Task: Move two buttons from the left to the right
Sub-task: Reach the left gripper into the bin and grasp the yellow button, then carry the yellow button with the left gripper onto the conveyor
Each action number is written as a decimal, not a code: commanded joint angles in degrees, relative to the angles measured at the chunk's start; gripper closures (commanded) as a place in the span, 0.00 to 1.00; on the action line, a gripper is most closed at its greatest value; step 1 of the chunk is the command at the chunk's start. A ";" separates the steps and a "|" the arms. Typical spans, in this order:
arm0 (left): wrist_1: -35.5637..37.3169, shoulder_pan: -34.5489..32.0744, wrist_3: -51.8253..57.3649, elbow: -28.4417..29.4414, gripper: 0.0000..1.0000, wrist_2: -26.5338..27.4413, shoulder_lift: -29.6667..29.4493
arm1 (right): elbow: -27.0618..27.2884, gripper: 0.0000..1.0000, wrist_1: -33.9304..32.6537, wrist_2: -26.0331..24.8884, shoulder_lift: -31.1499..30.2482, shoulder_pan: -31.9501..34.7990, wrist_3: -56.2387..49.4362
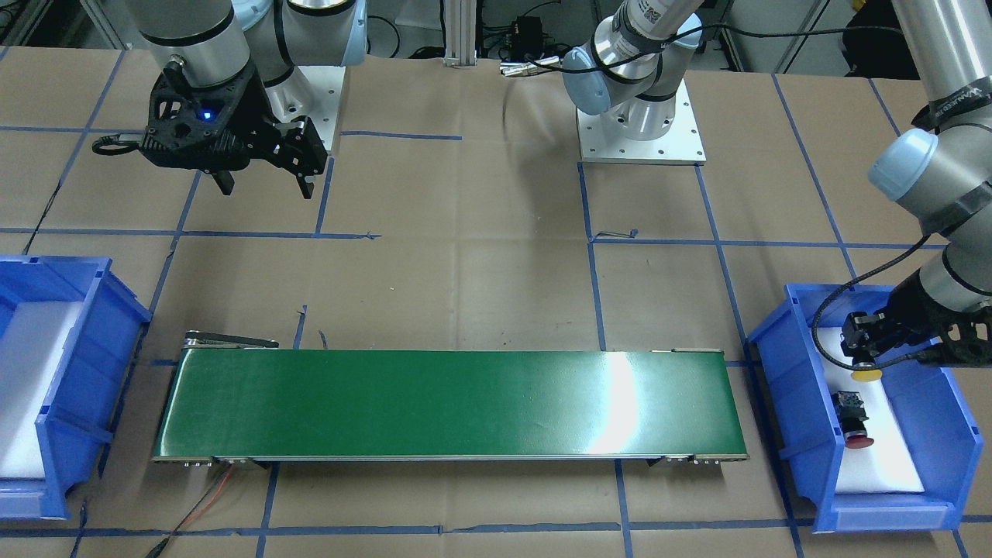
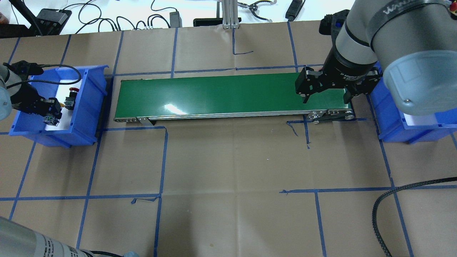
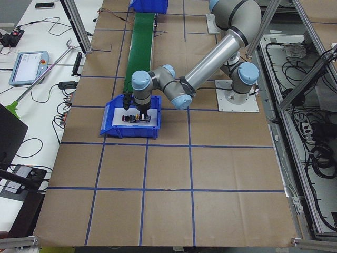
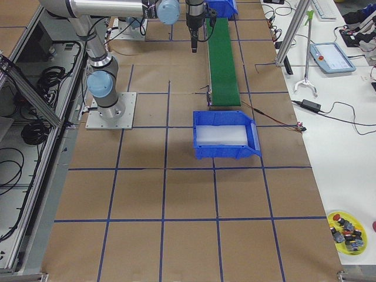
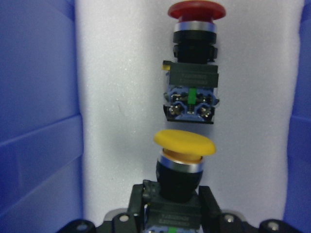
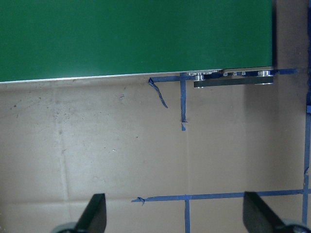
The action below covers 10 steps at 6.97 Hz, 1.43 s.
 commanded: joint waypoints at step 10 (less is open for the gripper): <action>-14.79 -26.21 -40.05 5.22 0.89 -1.03 7.14 | -0.04 0.00 -0.09 0.09 0.06 0.00 0.00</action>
